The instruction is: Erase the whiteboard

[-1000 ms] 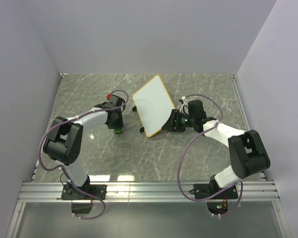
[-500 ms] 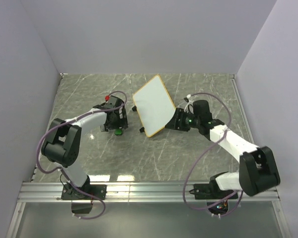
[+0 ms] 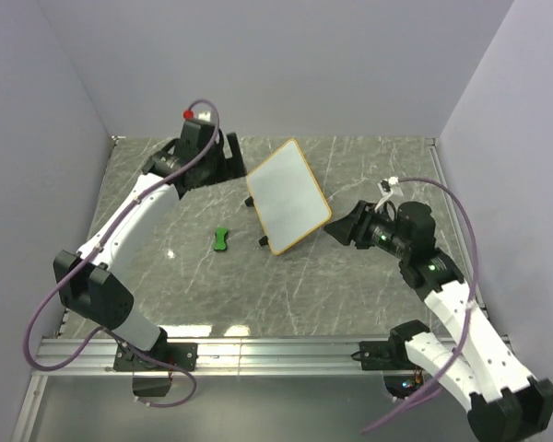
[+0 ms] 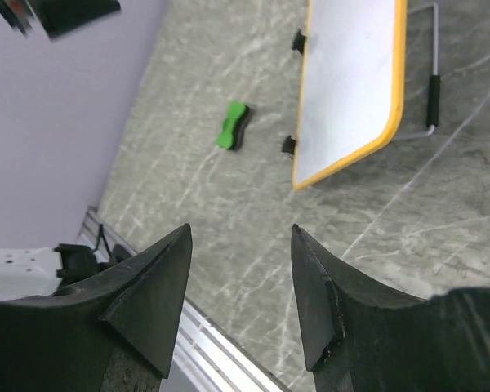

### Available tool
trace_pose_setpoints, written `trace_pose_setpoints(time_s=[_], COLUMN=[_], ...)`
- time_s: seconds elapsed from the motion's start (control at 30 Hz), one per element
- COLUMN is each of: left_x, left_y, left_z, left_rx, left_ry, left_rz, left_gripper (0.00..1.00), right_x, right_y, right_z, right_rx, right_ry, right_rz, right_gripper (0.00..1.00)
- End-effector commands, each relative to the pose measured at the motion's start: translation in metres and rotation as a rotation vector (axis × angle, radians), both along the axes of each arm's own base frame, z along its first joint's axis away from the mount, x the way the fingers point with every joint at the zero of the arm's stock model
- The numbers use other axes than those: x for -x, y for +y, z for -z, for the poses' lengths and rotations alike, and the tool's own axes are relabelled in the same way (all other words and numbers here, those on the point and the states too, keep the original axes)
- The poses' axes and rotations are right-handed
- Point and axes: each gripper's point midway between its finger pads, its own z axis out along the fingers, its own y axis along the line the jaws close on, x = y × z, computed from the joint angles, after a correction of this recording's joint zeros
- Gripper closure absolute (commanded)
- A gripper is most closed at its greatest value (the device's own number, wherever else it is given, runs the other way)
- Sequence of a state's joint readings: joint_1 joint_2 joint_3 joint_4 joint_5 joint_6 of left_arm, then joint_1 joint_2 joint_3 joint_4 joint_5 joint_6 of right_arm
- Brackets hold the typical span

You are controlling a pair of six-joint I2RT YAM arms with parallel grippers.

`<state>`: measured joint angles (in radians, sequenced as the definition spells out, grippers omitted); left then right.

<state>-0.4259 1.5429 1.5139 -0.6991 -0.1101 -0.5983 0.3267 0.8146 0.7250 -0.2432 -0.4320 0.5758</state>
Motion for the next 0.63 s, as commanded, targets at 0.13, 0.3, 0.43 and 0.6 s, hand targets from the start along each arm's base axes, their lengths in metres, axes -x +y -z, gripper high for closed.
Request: trace_pose_setpoints(time_s=[0.13, 0.3, 0.43, 0.6], left_x=[0.008, 0.02, 0.033, 0.039], left_y=[-0.024, -0.023, -0.022, -0.035], left_z=[-0.058, -0.069, -0.069, -0.079], left_rx=[0.031, 0.024, -0.003, -0.026], left_ry=[-0.045, -0.057, -0.078, -0.124], left_rz=[0.047, 0.043, 0.036, 0.044], left_gripper=[0.01, 0.01, 0.01, 0.0], right_x=[0.037, 0.057, 0.068, 0.082], right_y=[-0.013, -0.022, -0.028, -0.036], right_z=[-0.008, 0.001, 0.007, 0.005], right_rx=[-0.052, -0.04, -0.018, 0.004], right_ry=[-0.01, -0.017, -0.026, -0.039], right_rz=[0.028, 0.035, 0.038, 0.046], right_gripper=[0.41, 0.41, 0.41, 0.41])
